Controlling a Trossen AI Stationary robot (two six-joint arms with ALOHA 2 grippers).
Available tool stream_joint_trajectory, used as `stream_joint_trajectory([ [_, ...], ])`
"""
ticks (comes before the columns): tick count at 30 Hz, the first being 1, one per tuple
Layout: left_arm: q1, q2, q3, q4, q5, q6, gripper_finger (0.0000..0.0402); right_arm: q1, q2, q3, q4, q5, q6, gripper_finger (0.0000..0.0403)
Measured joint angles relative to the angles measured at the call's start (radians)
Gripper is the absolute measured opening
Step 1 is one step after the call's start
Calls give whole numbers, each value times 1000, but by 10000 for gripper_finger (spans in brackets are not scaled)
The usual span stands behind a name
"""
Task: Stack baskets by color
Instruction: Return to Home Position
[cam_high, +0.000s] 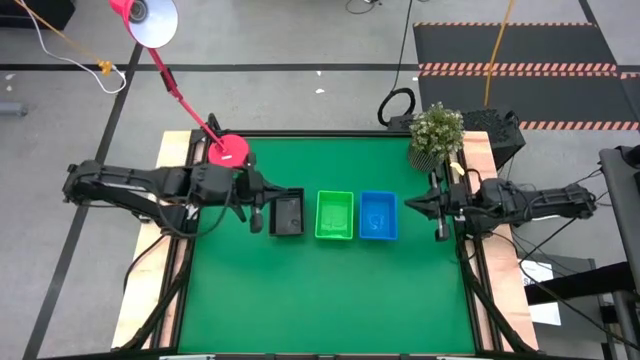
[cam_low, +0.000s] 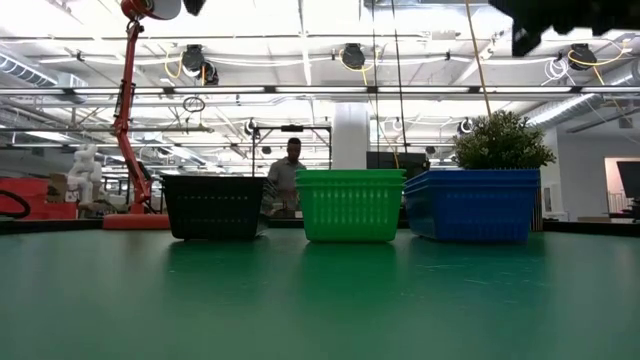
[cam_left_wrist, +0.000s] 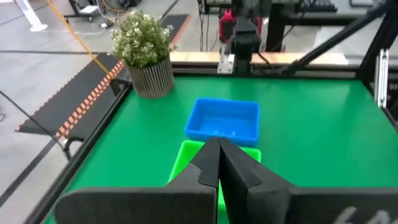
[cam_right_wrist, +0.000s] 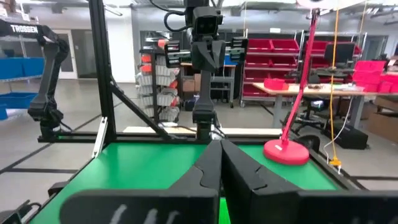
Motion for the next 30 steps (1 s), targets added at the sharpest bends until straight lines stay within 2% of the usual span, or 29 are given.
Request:
stream_joint_trajectory([
  [5, -1, 0, -131, 194, 0, -46, 3, 0, -119, -106, 55, -2, 24, 0],
  [11, -1, -1, -239, 298, 0, -60, 2, -1, -233, -209, 72, 1, 23, 0],
  [19, -4, -8, -298, 310, 0, -136, 2, -2, -339, -327, 102, 9, 70, 0],
  [24, -3, -24, -298, 329, 0, -97, 2, -2, -339, -339, 106, 33, 32, 0],
  [30, 7, -110, -330, 321, -1, -83, 2, -2, -339, -339, 99, 35, -17, 0],
])
